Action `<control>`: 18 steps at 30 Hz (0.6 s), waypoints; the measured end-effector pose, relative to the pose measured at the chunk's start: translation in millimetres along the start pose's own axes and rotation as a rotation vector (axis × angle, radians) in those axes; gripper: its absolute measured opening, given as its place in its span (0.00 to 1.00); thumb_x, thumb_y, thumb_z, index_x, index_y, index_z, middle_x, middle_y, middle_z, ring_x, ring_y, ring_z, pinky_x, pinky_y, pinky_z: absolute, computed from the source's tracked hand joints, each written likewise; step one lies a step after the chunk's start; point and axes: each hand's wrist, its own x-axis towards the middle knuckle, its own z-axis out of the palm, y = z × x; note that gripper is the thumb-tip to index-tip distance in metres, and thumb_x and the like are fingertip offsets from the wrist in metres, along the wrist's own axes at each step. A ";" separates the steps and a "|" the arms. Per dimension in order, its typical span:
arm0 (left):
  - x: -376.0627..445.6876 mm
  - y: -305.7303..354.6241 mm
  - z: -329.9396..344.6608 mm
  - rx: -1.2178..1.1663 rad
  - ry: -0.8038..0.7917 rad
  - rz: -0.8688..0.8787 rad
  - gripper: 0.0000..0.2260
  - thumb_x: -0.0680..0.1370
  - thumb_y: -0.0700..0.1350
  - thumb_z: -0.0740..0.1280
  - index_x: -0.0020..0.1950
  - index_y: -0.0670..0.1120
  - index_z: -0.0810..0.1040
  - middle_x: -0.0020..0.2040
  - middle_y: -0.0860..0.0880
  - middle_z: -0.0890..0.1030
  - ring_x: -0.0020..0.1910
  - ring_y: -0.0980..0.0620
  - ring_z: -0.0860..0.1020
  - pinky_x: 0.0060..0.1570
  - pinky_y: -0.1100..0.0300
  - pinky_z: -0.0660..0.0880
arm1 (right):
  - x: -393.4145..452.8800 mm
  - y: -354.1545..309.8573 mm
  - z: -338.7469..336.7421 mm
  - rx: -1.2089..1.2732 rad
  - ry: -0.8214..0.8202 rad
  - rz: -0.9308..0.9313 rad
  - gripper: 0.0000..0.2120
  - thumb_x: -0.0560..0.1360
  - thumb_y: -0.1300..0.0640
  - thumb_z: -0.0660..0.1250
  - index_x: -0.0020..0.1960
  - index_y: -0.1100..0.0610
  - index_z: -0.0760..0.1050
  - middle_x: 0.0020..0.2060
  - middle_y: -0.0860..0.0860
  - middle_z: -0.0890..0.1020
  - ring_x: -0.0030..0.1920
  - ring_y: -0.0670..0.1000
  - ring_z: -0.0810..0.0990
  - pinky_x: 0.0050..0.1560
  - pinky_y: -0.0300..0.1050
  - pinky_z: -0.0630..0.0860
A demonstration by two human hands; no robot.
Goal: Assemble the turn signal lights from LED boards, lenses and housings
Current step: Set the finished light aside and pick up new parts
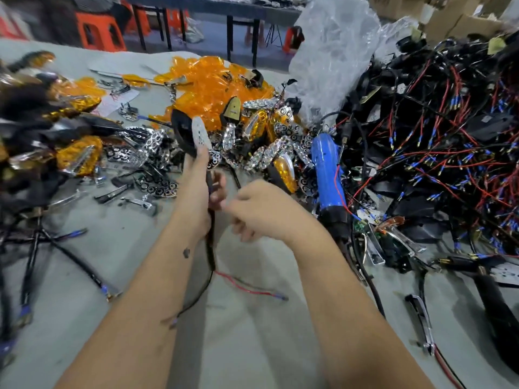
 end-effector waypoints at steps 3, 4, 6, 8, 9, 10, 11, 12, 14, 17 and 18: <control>-4.4 -0.4 2.1 -0.056 -0.129 -0.024 0.12 0.84 0.53 0.55 0.56 0.47 0.72 0.27 0.50 0.72 0.19 0.57 0.63 0.18 0.69 0.60 | 22.0 6.8 0.7 0.235 0.369 -0.055 0.14 0.80 0.50 0.62 0.41 0.56 0.76 0.37 0.55 0.84 0.38 0.58 0.82 0.43 0.58 0.81; -7.0 -0.6 5.7 -0.069 -0.144 -0.062 0.14 0.85 0.53 0.54 0.54 0.46 0.75 0.27 0.50 0.74 0.20 0.56 0.67 0.20 0.68 0.63 | 27.2 8.5 3.1 0.406 0.415 -0.061 0.13 0.81 0.51 0.61 0.41 0.55 0.76 0.35 0.52 0.83 0.36 0.55 0.81 0.38 0.54 0.80; -11.4 -2.3 14.9 -0.049 -0.126 -0.143 0.16 0.84 0.51 0.55 0.51 0.44 0.79 0.29 0.49 0.78 0.23 0.54 0.74 0.23 0.66 0.70 | 34.5 15.2 12.1 0.621 0.471 -0.087 0.12 0.82 0.51 0.60 0.42 0.51 0.75 0.30 0.45 0.79 0.31 0.48 0.78 0.30 0.44 0.77; -13.3 -6.5 20.3 0.069 -0.055 -0.151 0.12 0.83 0.48 0.59 0.51 0.43 0.80 0.33 0.48 0.82 0.28 0.52 0.80 0.27 0.63 0.76 | 38.9 25.4 19.7 0.519 0.536 -0.136 0.12 0.83 0.50 0.58 0.43 0.51 0.74 0.30 0.42 0.78 0.33 0.44 0.77 0.37 0.44 0.76; -13.9 -9.3 20.7 0.161 -0.031 -0.117 0.11 0.82 0.46 0.61 0.50 0.43 0.80 0.34 0.49 0.83 0.31 0.53 0.81 0.30 0.62 0.77 | 40.2 29.7 22.4 0.471 0.569 -0.170 0.11 0.83 0.49 0.57 0.45 0.51 0.74 0.32 0.42 0.77 0.35 0.43 0.76 0.41 0.45 0.75; -14.8 -11.7 20.4 0.255 -0.029 -0.066 0.09 0.82 0.46 0.62 0.49 0.45 0.81 0.35 0.50 0.84 0.34 0.53 0.82 0.33 0.61 0.78 | 40.4 32.3 23.3 0.465 0.598 -0.204 0.10 0.82 0.48 0.57 0.48 0.50 0.74 0.35 0.41 0.77 0.38 0.41 0.76 0.44 0.42 0.74; -15.8 -14.3 19.8 0.330 -0.044 -0.013 0.09 0.82 0.46 0.63 0.48 0.47 0.82 0.37 0.51 0.85 0.37 0.54 0.82 0.36 0.60 0.78 | 39.7 33.6 23.6 0.493 0.623 -0.234 0.09 0.81 0.48 0.57 0.51 0.48 0.75 0.39 0.39 0.78 0.41 0.38 0.77 0.46 0.37 0.73; -16.7 -16.6 19.8 0.376 -0.072 0.027 0.08 0.82 0.45 0.62 0.49 0.50 0.82 0.40 0.52 0.85 0.40 0.55 0.83 0.38 0.60 0.78 | 39.0 34.6 22.7 0.539 0.644 -0.254 0.08 0.80 0.48 0.58 0.53 0.47 0.75 0.43 0.39 0.79 0.46 0.37 0.78 0.49 0.35 0.74; -18.1 -19.2 20.0 0.387 -0.127 0.059 0.08 0.82 0.44 0.61 0.53 0.52 0.80 0.41 0.52 0.85 0.40 0.55 0.82 0.37 0.60 0.78 | 36.4 35.6 20.5 0.595 0.657 -0.278 0.07 0.79 0.49 0.61 0.55 0.45 0.76 0.50 0.44 0.81 0.53 0.44 0.80 0.57 0.45 0.77; -18.1 -20.4 18.4 0.413 -0.137 0.094 0.06 0.82 0.43 0.62 0.56 0.50 0.77 0.37 0.51 0.80 0.31 0.55 0.77 0.30 0.62 0.73 | 32.3 34.9 19.1 0.592 0.690 -0.312 0.05 0.78 0.52 0.67 0.51 0.41 0.76 0.52 0.50 0.80 0.52 0.48 0.79 0.57 0.52 0.78; -18.2 -21.0 17.6 0.436 -0.140 0.114 0.05 0.82 0.43 0.63 0.55 0.50 0.77 0.37 0.52 0.80 0.31 0.55 0.76 0.30 0.62 0.73 | 31.6 34.4 18.6 0.581 0.725 -0.309 0.06 0.77 0.53 0.68 0.50 0.42 0.75 0.51 0.49 0.80 0.49 0.46 0.79 0.55 0.47 0.78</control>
